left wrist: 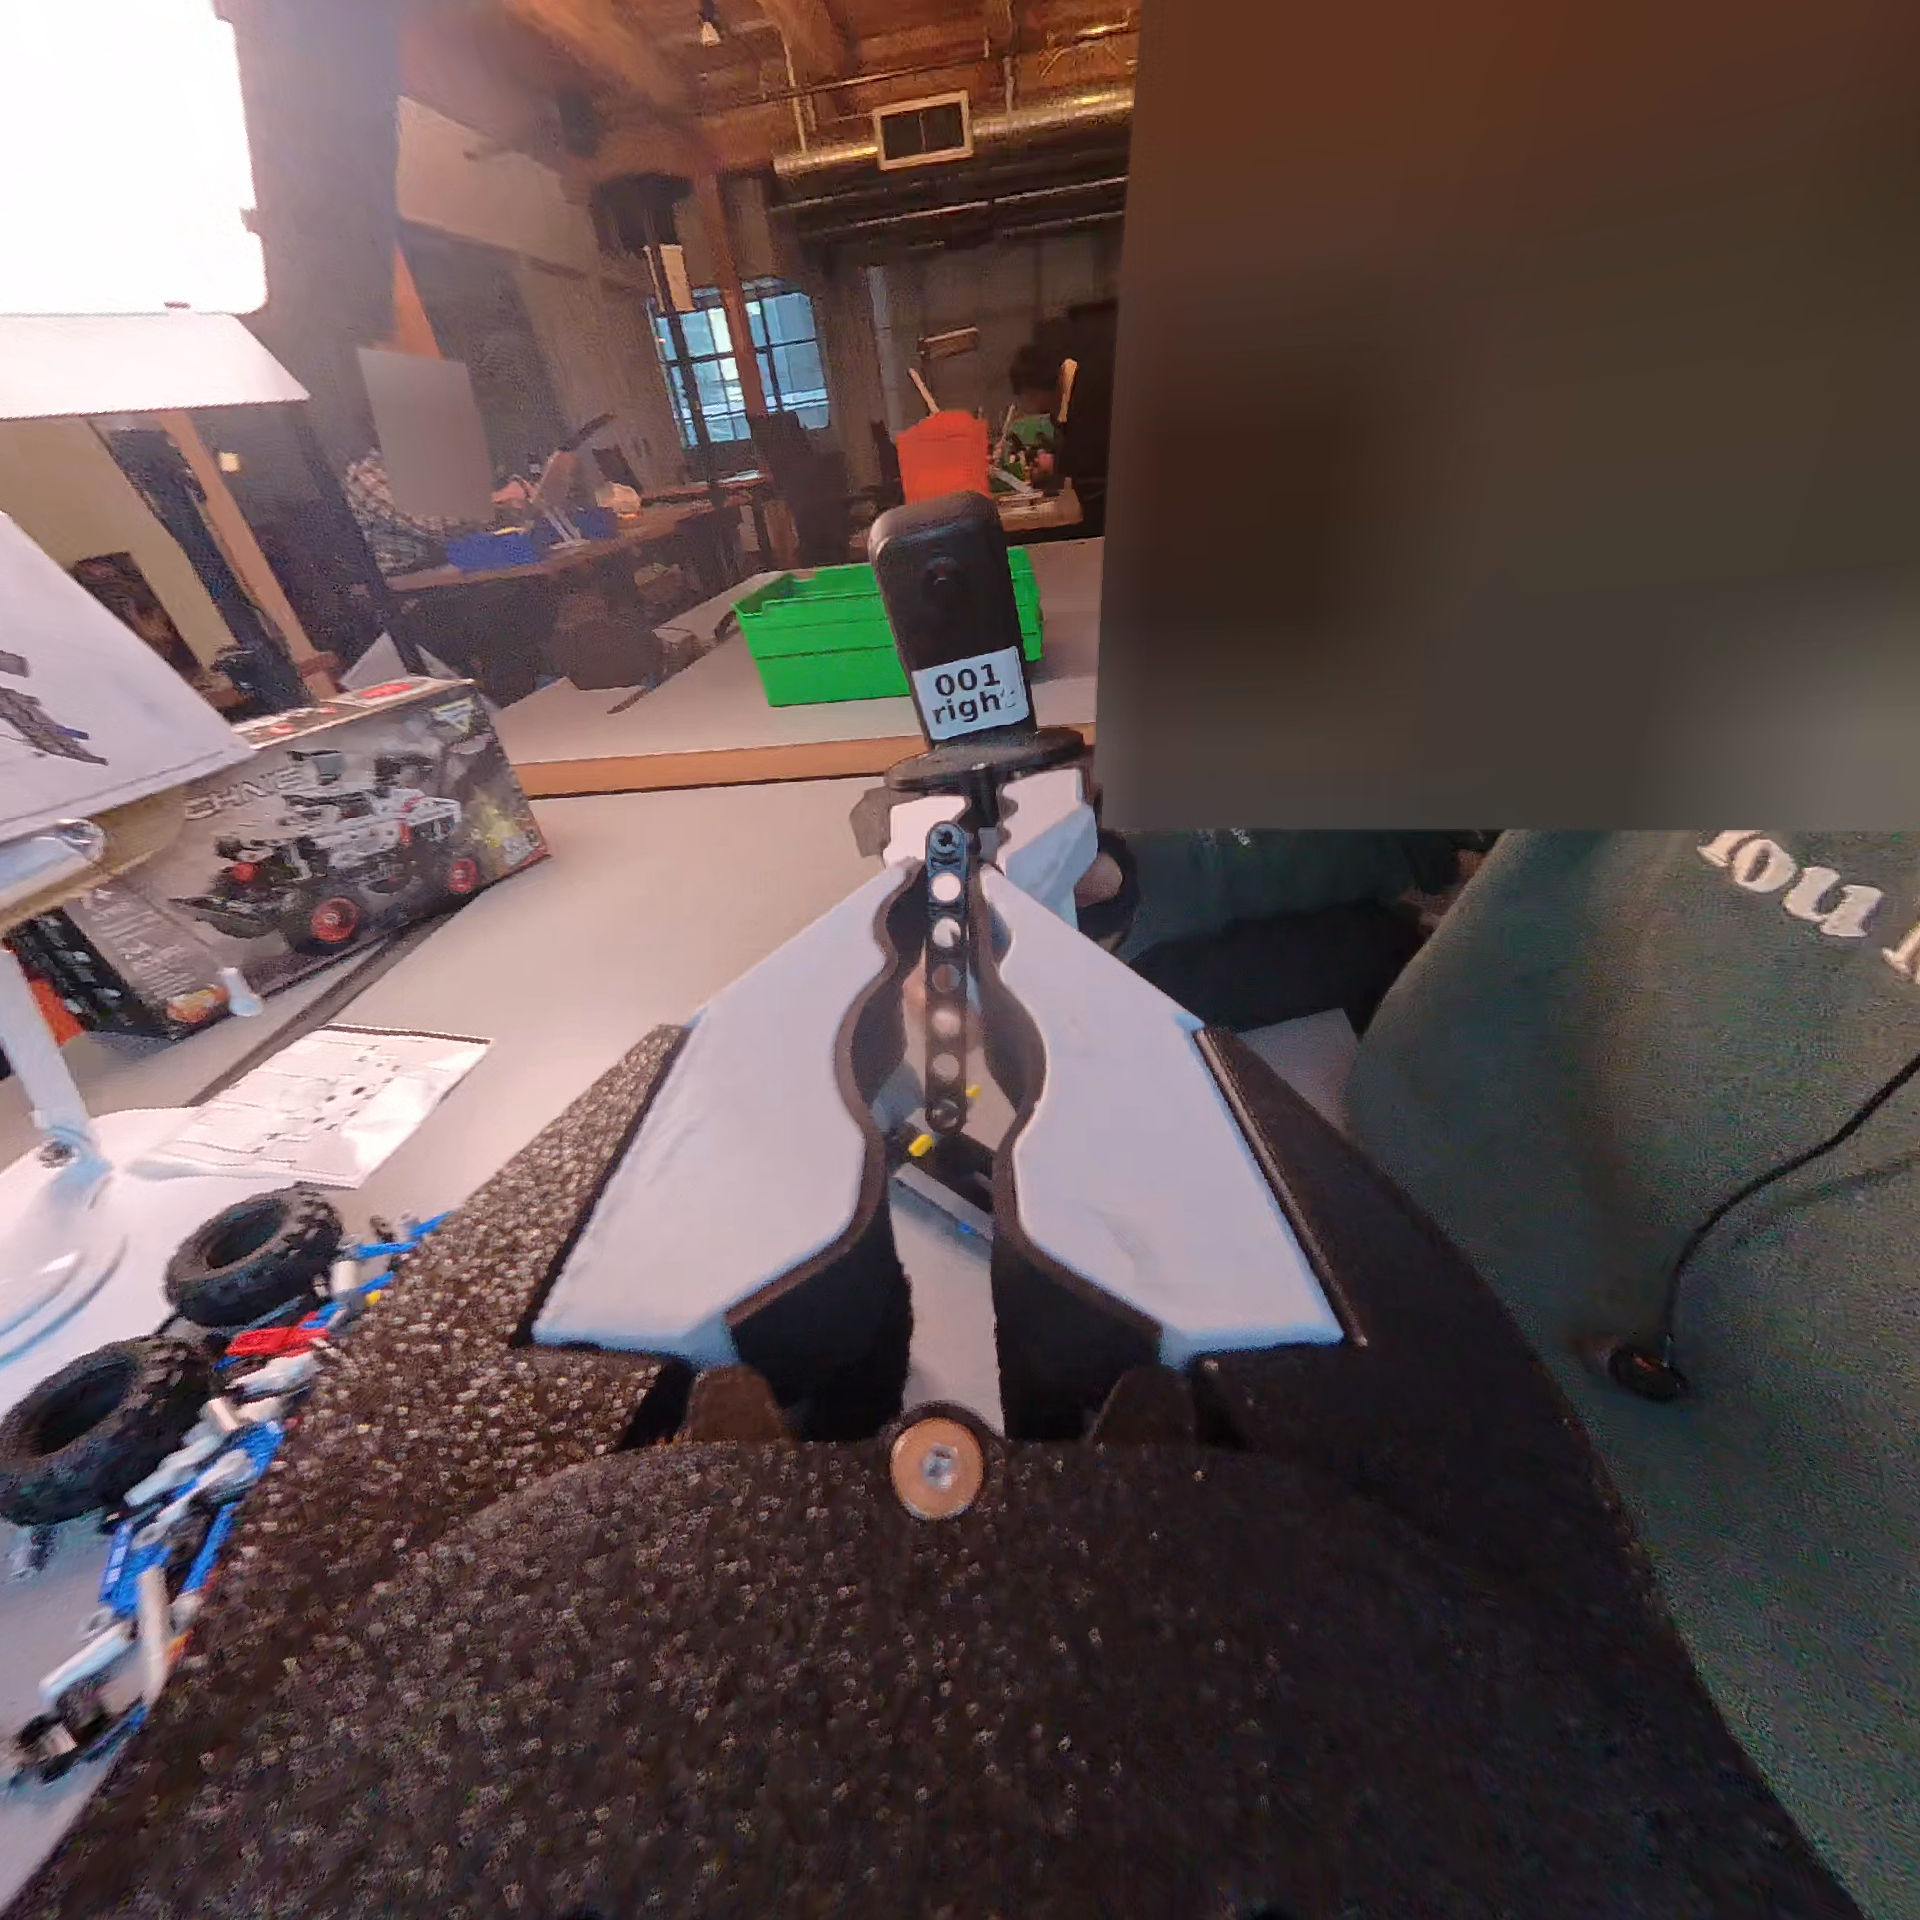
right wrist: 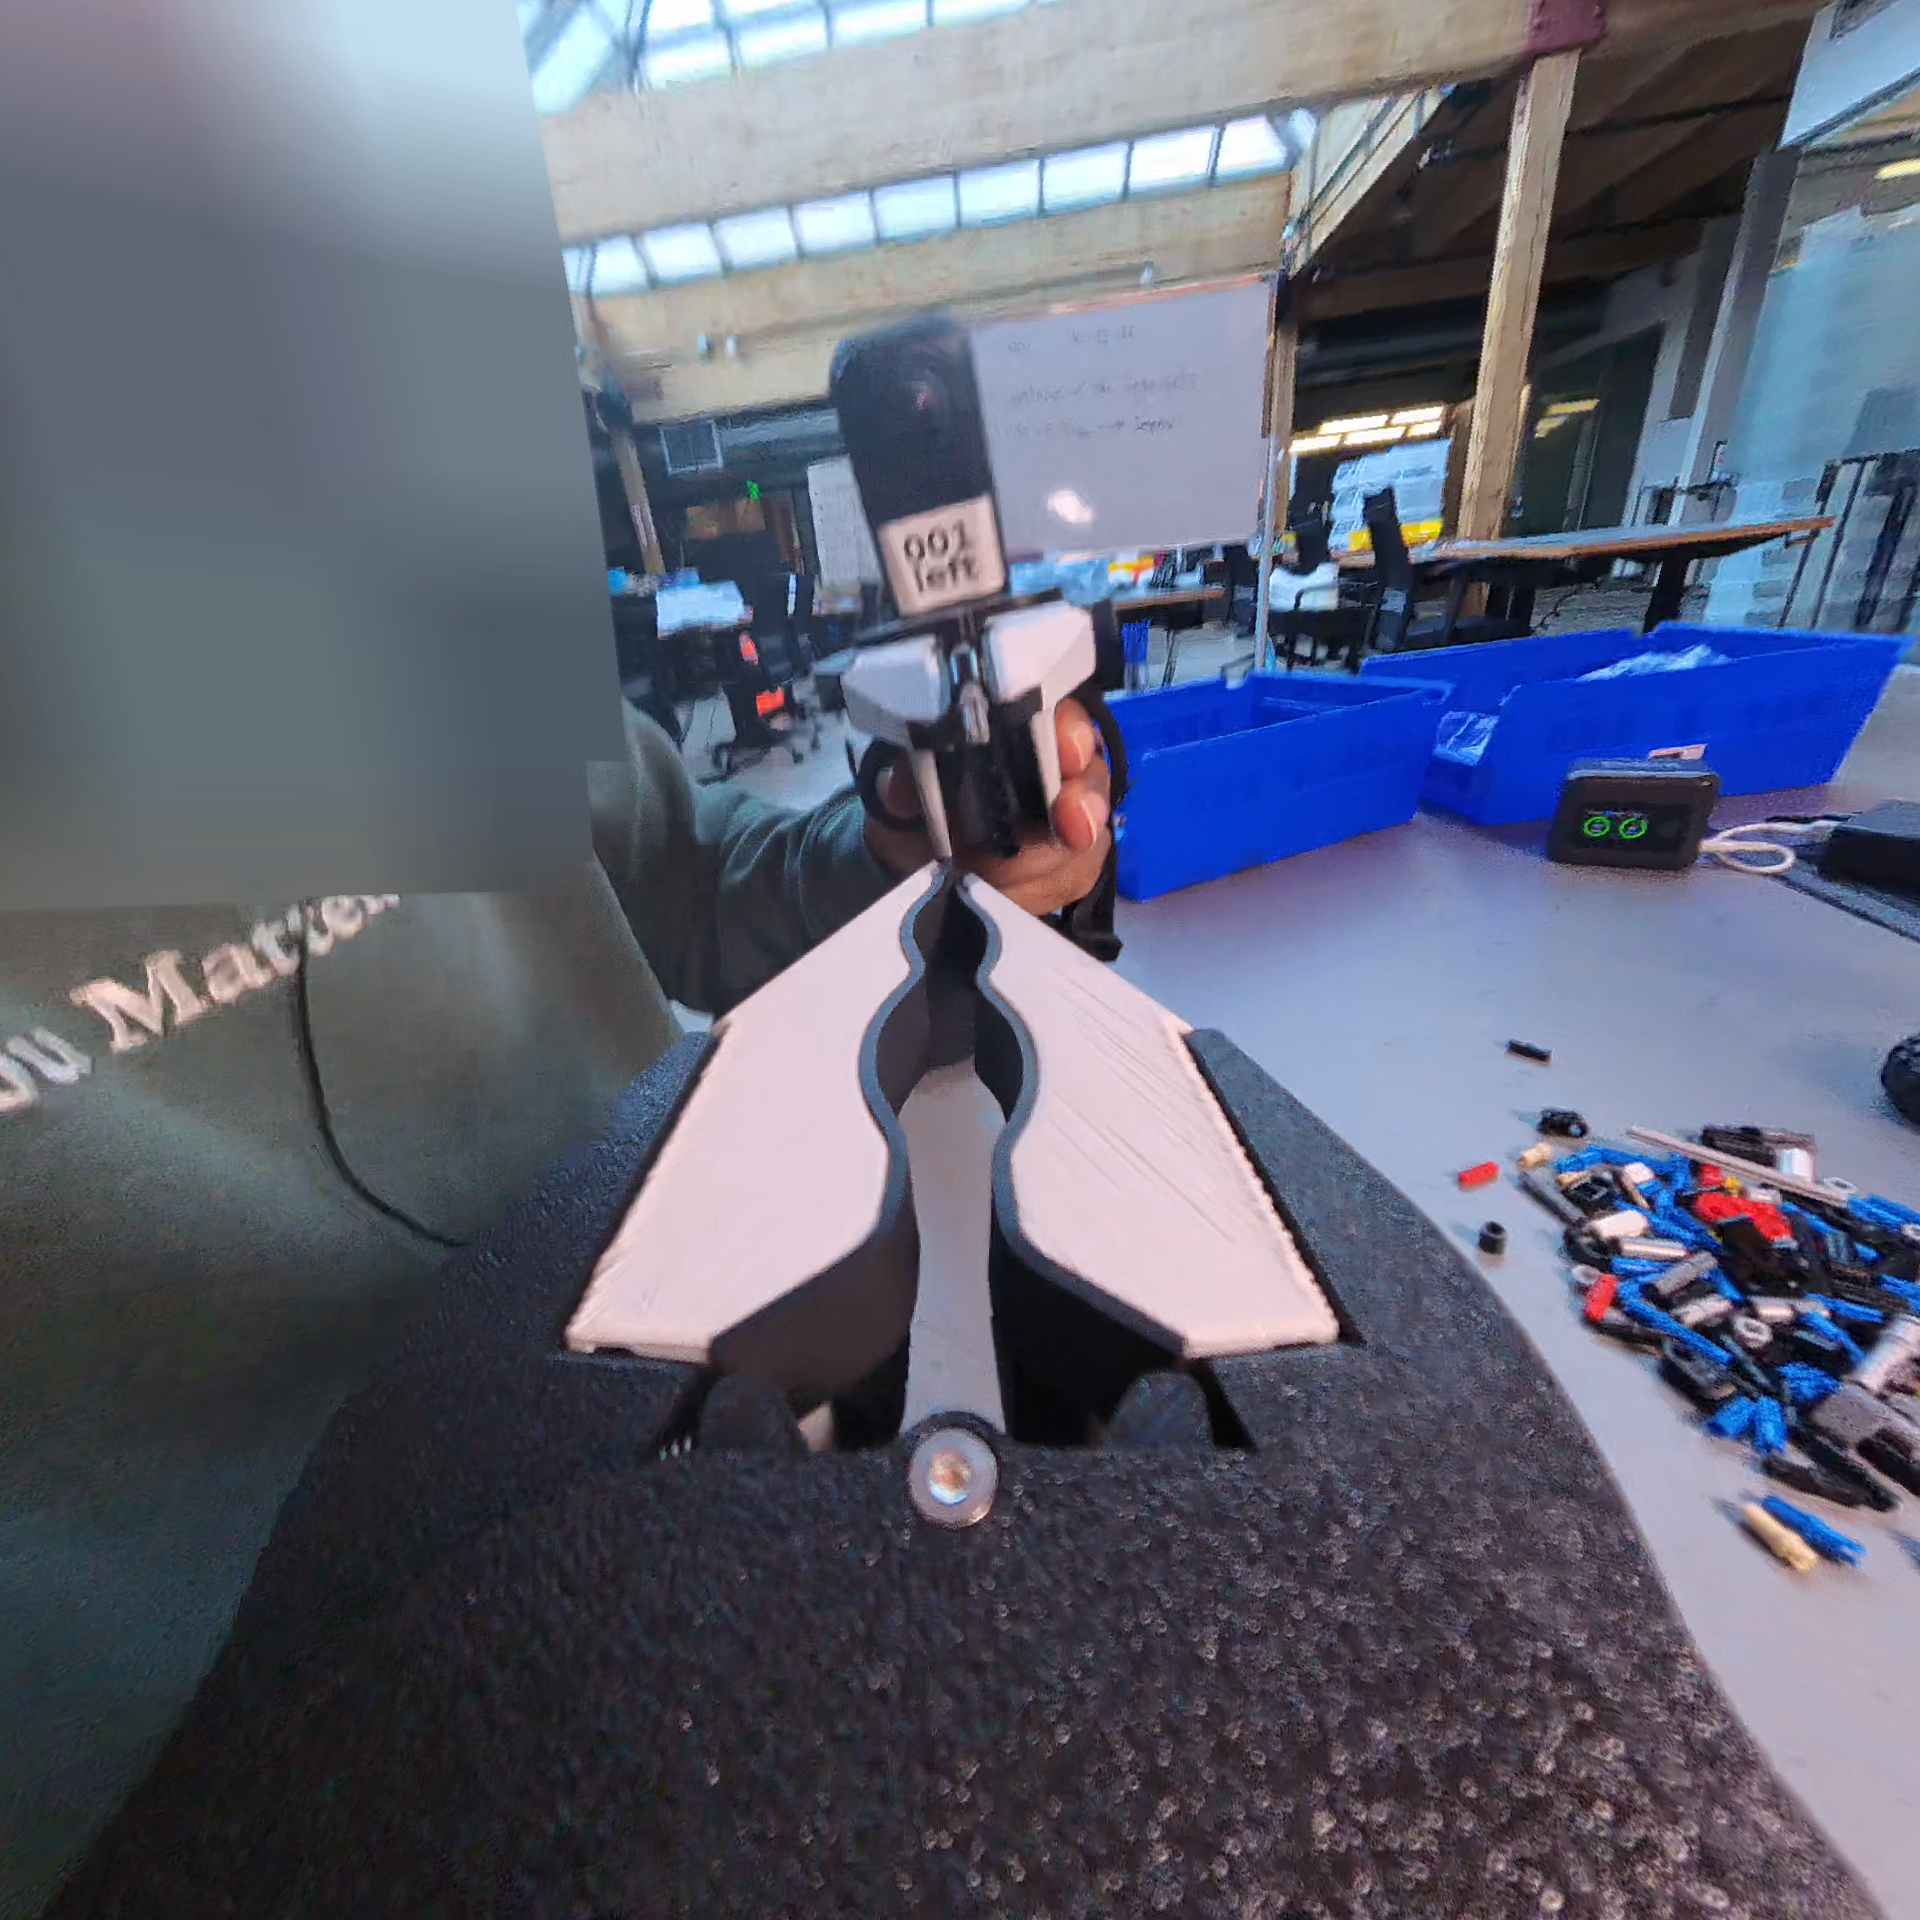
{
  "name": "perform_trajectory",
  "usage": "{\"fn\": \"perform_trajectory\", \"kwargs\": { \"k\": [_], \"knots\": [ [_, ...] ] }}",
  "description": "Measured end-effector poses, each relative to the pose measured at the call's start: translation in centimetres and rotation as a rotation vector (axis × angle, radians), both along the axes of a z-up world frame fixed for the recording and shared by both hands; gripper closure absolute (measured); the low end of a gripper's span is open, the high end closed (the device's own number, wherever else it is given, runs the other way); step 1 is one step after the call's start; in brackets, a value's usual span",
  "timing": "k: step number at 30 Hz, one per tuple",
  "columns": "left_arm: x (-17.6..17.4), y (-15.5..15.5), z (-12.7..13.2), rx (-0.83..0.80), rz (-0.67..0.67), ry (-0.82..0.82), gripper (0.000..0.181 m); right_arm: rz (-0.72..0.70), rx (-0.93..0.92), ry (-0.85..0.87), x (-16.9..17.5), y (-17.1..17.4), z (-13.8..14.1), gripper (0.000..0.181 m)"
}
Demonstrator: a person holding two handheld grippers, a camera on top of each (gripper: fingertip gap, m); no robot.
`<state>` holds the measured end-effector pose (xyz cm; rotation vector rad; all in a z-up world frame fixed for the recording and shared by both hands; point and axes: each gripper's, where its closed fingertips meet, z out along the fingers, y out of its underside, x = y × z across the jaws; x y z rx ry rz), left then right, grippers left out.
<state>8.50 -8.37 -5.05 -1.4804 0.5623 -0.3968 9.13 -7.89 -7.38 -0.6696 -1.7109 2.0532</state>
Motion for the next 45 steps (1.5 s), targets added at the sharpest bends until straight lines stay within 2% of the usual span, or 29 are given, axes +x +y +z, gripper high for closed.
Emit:
{"fn": "perform_trajectory", "kwargs": {
  "k": [1, 3, 8, 15, 22, 29, 36, 41, 45],
  "knots": [
    [-0.8, 0.0, 0.5, 0.0, 0.005, -0.022, 0.175, -0.024, -0.043, 0.009, -0.1, 1.0, 1.0, 0.181],
    [-1.9, -0.3, 1.1, -0.004, -0.028, -0.139, 0.175, -0.107, 0.007, 0.064, -0.1, 1.8, 1.5, 0.181],
    [-1.6, 0.2, -0.7, -0.086, -0.088, -0.278, 0.174, -0.283, 0.269, 0.225, 0.0, 1.1, 0.9, 0.166],
    [-0.4, 0.7, -1.4, -0.159, -0.165, -0.421, 0.174, -0.314, 0.313, 0.276, 0.4, 0.8, 1.1, 0.167],
    [1.3, 0.8, -1.9, -0.226, -0.24, -0.507, 0.174, -0.394, 0.443, 0.321, -0.3, 0.7, 0.6, 0.169],
    [1.1, 1.2, -2.5, -0.317, -0.262, -0.612, 0.174, -0.437, 0.579, 0.371, -0.4, 0.8, 0.0, 0.175],
    [1.3, 1.2, -3.9, -0.515, -0.353, -0.761, 0.174, -0.403, 0.71, 0.376, -0.4, 0.9, -1.4, 0.177],
    [1.7, 1.1, -4.4, -0.542, -0.358, -0.713, 0.168, -0.383, 0.632, 0.302, -0.2, 1.6, -1.1, 0.179],
    [1.9, 1.0, -4.5, -0.548, -0.359, -0.702, 0.174, -0.381, 0.616, 0.291, -0.1, 1.5, -1.2, 0.179]
  ]
}}
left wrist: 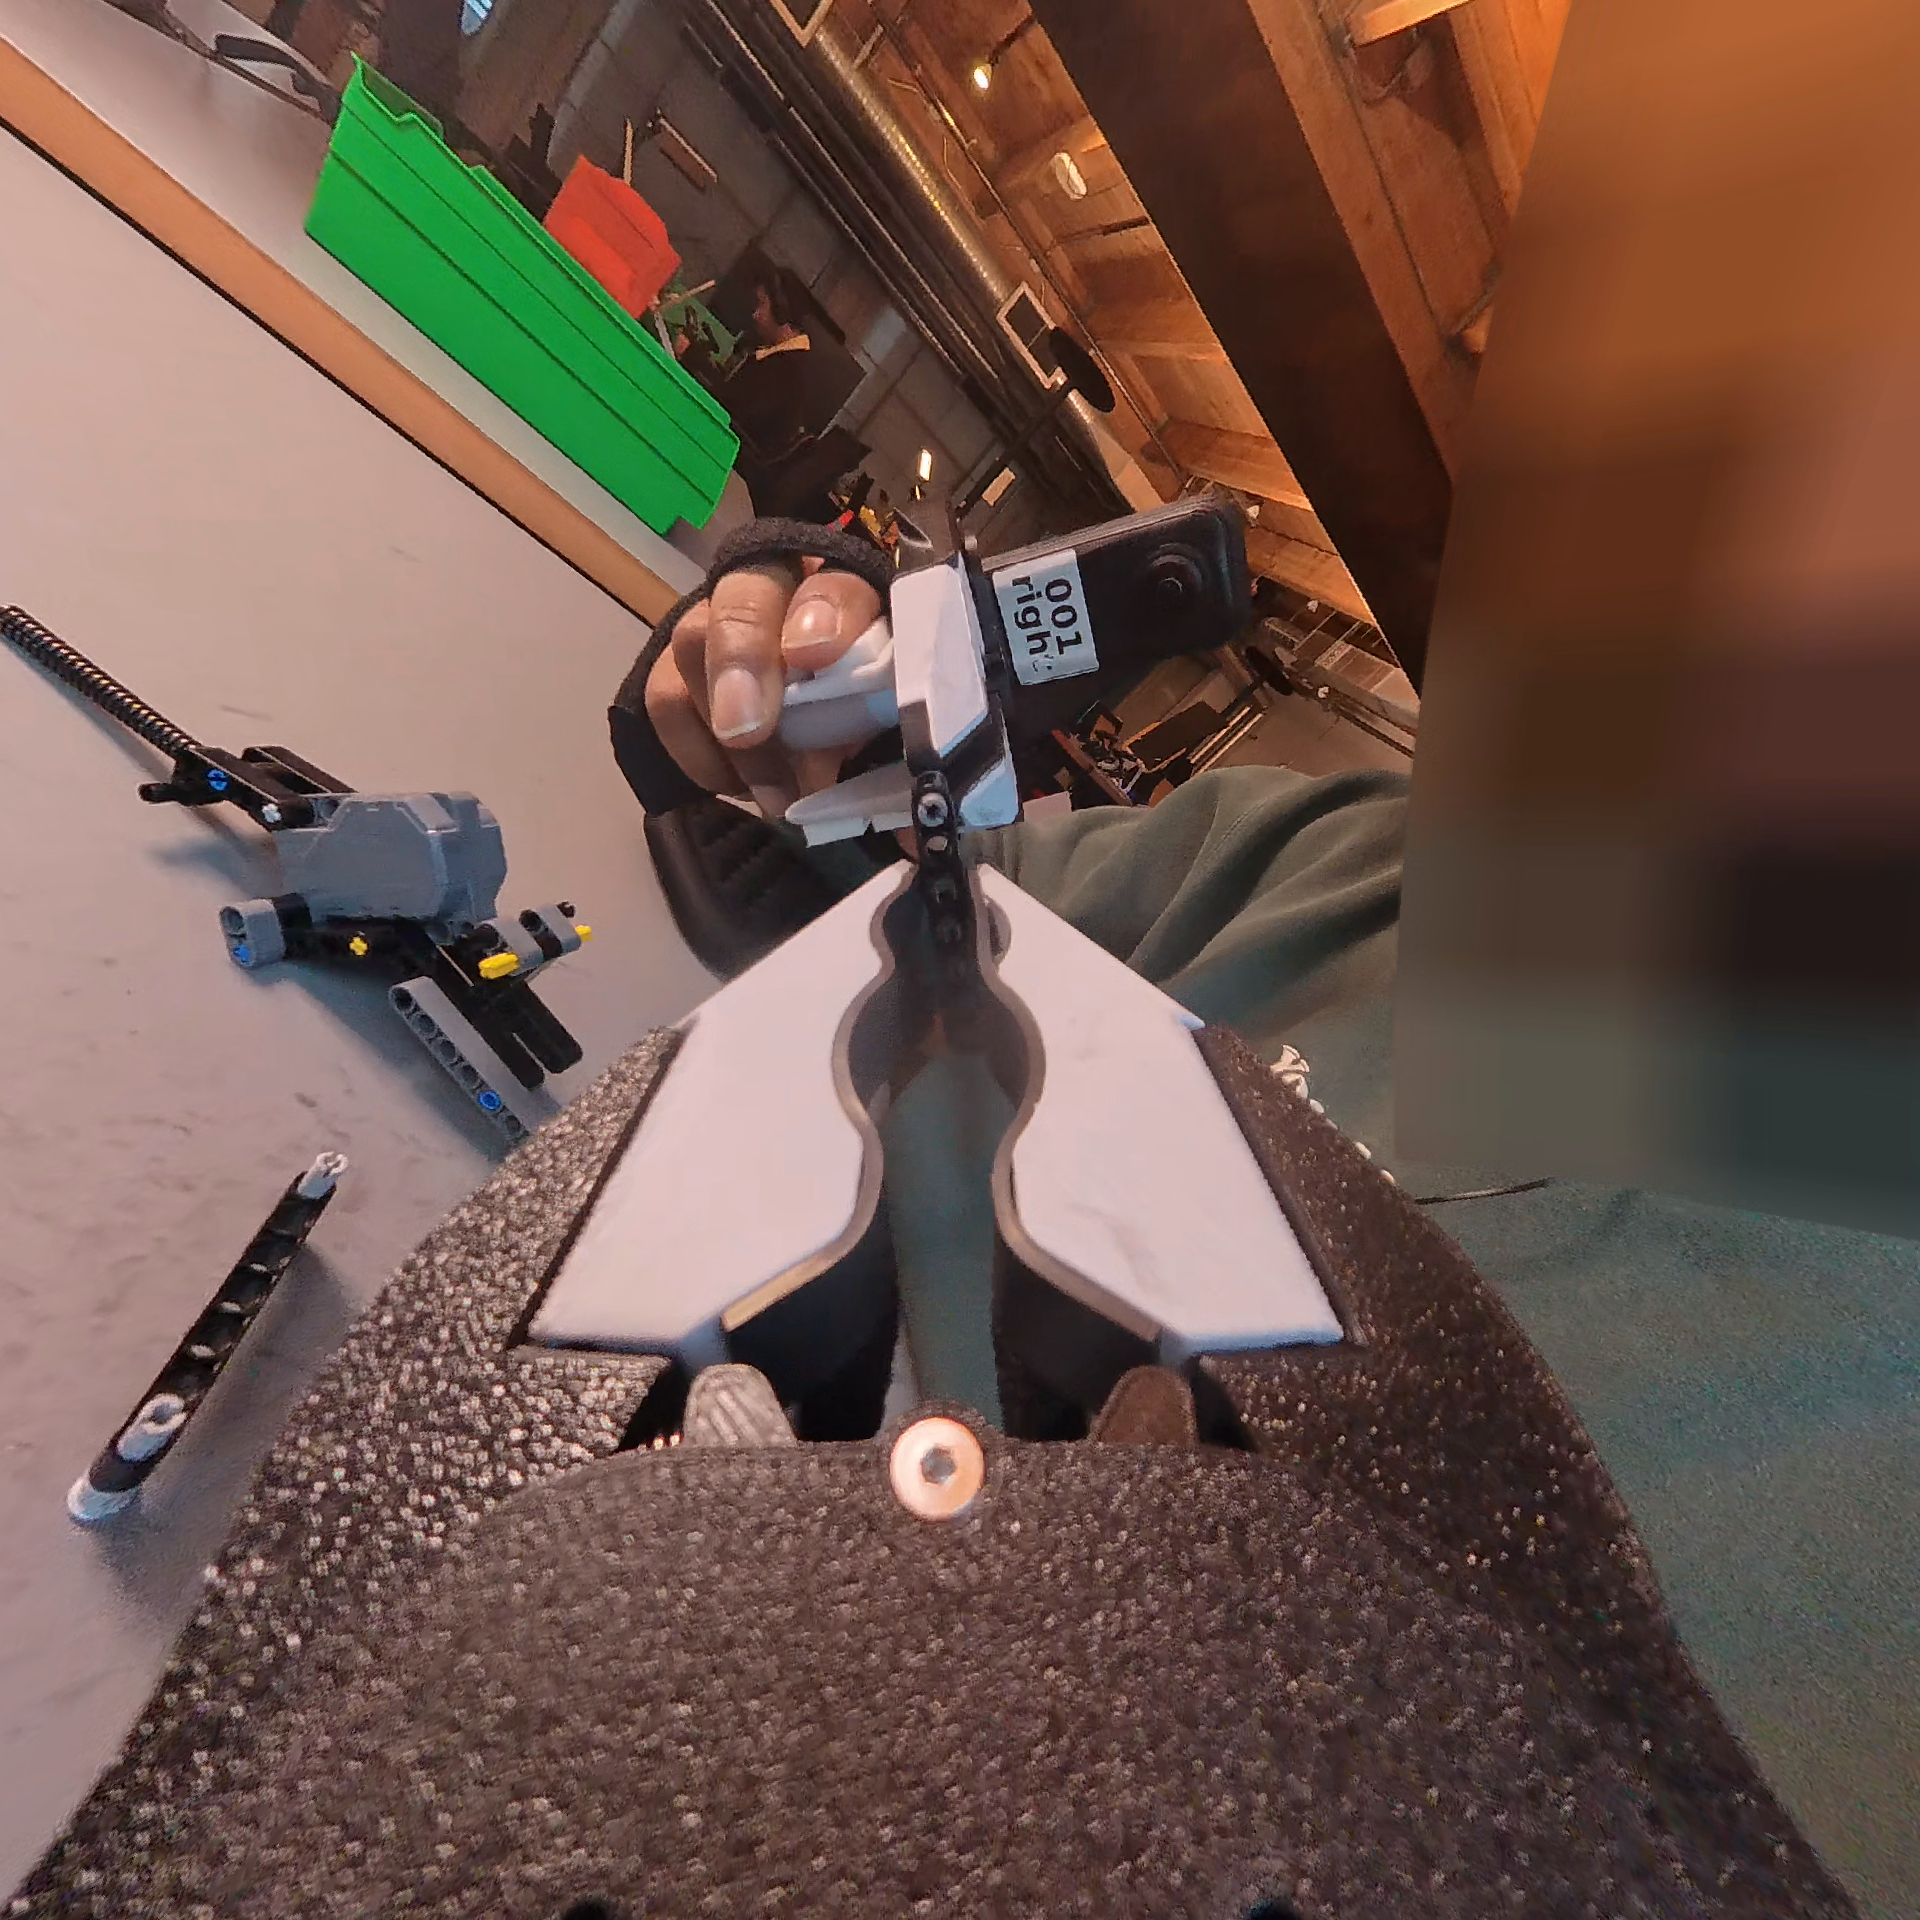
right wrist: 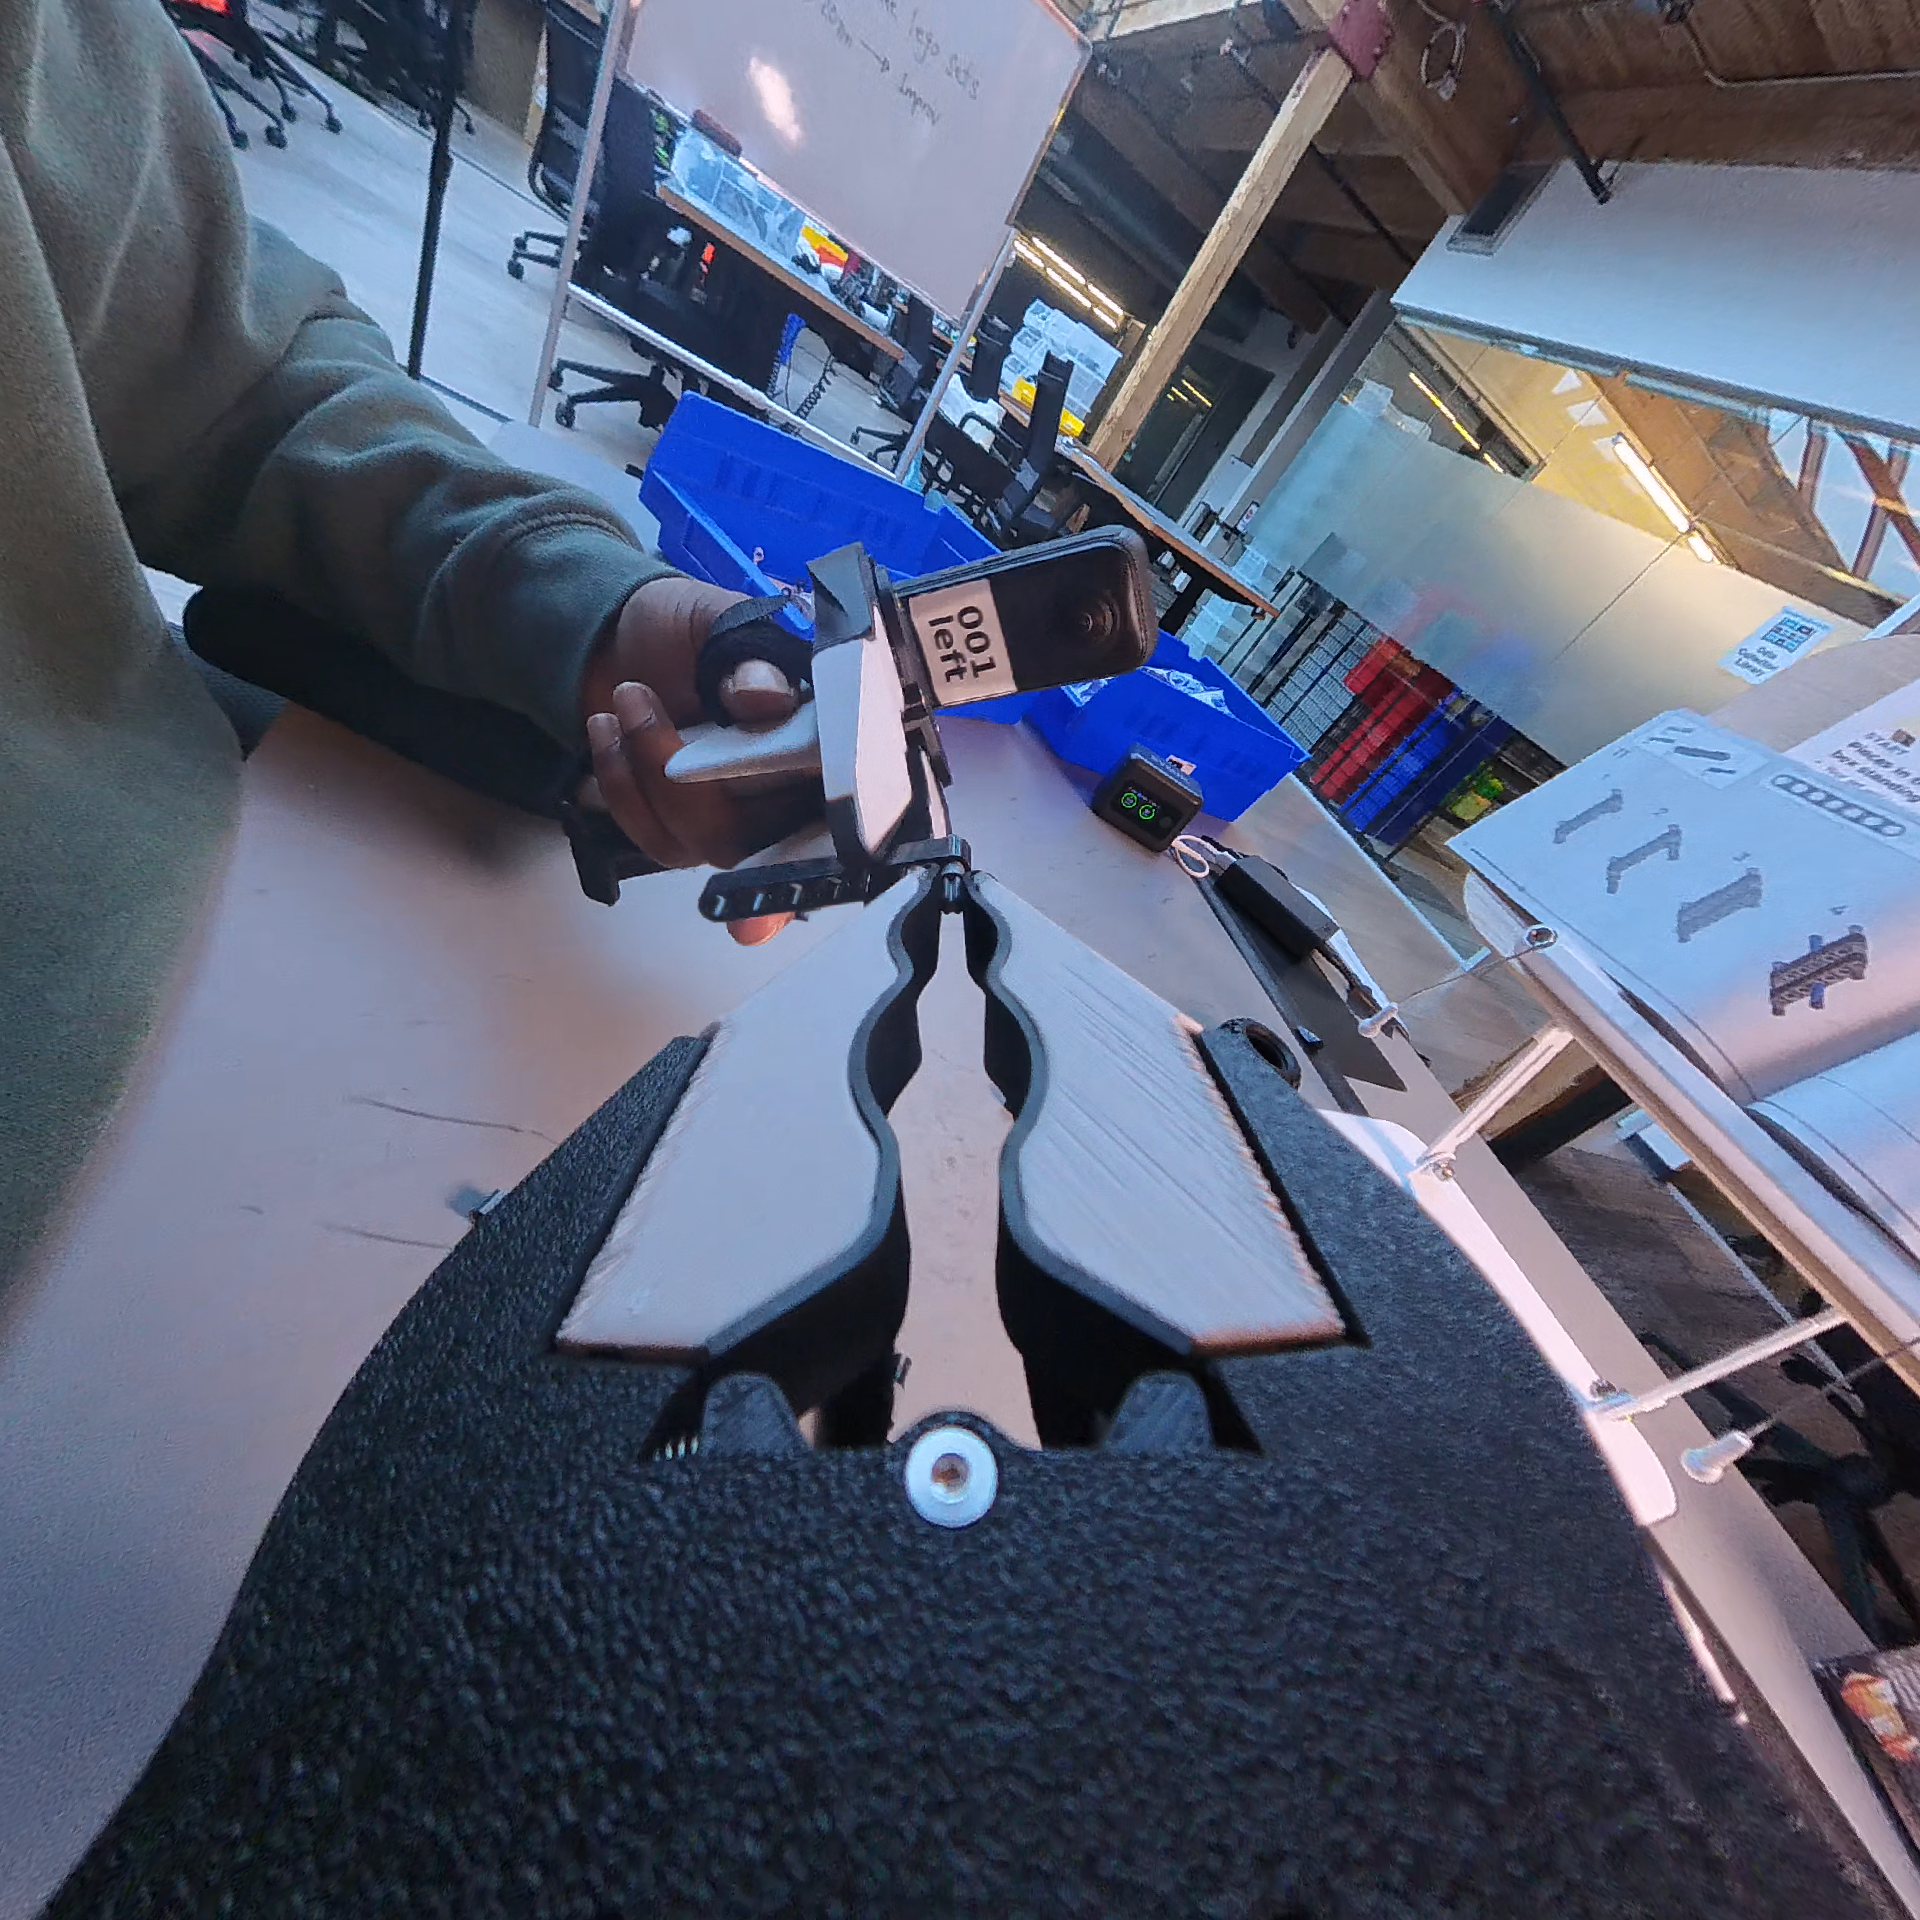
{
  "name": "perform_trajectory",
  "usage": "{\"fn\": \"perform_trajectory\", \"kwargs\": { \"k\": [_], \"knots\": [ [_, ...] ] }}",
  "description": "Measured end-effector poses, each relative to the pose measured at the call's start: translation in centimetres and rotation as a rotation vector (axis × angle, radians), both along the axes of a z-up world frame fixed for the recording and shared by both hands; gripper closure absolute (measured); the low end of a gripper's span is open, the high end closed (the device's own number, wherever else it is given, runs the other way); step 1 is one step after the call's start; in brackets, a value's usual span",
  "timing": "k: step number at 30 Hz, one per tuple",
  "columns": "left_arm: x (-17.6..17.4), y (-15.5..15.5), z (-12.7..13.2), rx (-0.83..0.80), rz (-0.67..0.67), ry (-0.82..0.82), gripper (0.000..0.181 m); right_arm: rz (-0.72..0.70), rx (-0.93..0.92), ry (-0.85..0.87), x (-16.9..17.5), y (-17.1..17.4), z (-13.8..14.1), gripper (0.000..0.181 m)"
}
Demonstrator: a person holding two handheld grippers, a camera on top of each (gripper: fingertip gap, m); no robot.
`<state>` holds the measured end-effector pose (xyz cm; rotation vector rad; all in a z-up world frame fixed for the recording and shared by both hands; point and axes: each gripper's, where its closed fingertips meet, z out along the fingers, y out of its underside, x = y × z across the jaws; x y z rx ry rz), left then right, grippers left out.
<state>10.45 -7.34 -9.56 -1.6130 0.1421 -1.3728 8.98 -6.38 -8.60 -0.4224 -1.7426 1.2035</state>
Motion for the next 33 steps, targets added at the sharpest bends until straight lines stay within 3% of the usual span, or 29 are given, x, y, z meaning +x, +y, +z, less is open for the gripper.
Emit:
{"fn": "perform_trajectory", "kwargs": {
  "k": [10, 18, 22, 25, 33],
  "knots": [
    [1.0, -0.5, -1.2, -0.049, -0.052, 0.079, 0.175, 0.023, 0.094, -0.013, 0.5, -0.9, -1.1, 0.176],
    [2.5, -1.4, -2.8, -0.127, -0.17, 0.091, 0.175, 0.139, 0.138, -0.091, 1.7, -2.0, -2.7, 0.177],
    [1.6, -1.0, -2.3, -0.104, -0.137, 0.069, 0.174, 0.113, 0.106, -0.081, 1.3, -1.3, -2.5, 0.178],
    [0.7, -0.8, -1.6, -0.074, -0.101, 0.06, 0.163, 0.104, 0.117, -0.075, 1.1, -1.3, -2.8, 0.178],
    [1.3, -1.5, -2.2, -0.077, -0.127, 0.152, 0.175, 0.146, 0.14, -0.074, 1.7, -2.4, -3.0, 0.177]
  ]
}}
